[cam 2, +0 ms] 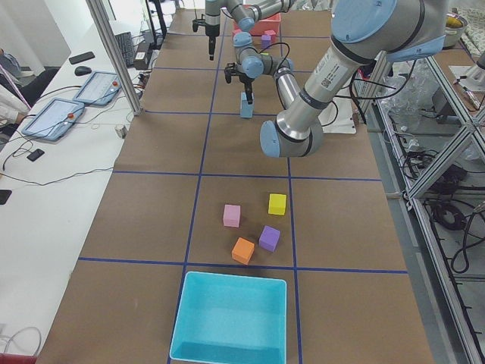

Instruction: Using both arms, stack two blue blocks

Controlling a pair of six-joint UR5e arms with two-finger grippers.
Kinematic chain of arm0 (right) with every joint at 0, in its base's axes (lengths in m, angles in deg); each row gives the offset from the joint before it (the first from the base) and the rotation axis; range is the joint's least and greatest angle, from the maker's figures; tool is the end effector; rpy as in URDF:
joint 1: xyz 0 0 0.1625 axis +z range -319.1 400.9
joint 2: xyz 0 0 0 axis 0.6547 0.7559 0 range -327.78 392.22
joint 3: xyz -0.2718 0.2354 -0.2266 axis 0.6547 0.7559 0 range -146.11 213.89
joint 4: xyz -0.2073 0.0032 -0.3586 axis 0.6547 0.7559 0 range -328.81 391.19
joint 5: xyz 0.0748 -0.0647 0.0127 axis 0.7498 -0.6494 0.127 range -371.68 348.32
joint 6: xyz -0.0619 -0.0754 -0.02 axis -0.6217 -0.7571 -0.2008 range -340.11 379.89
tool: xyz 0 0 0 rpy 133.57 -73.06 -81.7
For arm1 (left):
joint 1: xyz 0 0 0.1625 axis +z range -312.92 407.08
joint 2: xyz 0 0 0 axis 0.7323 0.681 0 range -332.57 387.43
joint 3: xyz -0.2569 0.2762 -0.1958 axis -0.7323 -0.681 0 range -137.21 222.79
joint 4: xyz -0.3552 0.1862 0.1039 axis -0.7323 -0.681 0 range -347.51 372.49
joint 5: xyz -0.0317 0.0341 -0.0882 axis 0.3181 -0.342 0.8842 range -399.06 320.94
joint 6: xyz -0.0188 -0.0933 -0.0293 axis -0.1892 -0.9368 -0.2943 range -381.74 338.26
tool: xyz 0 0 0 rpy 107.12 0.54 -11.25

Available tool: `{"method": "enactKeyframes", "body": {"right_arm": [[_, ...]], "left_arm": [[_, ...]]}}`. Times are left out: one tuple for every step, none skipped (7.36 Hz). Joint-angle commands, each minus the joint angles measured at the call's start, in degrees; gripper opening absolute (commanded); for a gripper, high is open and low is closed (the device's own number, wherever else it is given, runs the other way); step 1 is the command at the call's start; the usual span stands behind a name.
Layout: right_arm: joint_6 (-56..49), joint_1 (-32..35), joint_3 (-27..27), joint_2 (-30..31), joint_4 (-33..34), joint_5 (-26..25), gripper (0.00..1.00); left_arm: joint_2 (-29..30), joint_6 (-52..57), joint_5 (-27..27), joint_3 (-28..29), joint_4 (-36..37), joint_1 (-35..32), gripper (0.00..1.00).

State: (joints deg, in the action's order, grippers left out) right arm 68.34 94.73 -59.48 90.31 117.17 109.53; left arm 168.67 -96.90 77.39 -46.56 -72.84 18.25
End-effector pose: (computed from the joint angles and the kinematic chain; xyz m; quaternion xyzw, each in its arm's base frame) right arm -0.3329 -0.5938 0.2995 0.0689 -0.4054 0.0071 0.9115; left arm 0.5825 -0.4221 0.1159 -0.0543 0.4308 -0.0206 0.9006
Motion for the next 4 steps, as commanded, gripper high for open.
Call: {"method": "enactKeyframes", "body": {"right_arm": [[-3.59,7.02,-1.02,2.27,0.75,-0.11,1.0],[-8.84,12.64,-1.9,6.38,2.33,2.77,1.0],[-13.77,18.36,-1.9,8.95,4.08,5.58,1.0],[-22.26,21.63,-2.6,13.5,4.62,6.22,1.0]], "left_arm": [[-2.27,0.7,0.7,-7.81,2.52,-2.27,0.99],[-5.16,4.28,0.79,-12.47,5.24,-5.68,0.99],[-8.93,12.67,2.97,-15.65,7.88,-10.94,0.99],[-13.75,21.45,7.43,-17.51,8.69,-18.04,0.99]]}}
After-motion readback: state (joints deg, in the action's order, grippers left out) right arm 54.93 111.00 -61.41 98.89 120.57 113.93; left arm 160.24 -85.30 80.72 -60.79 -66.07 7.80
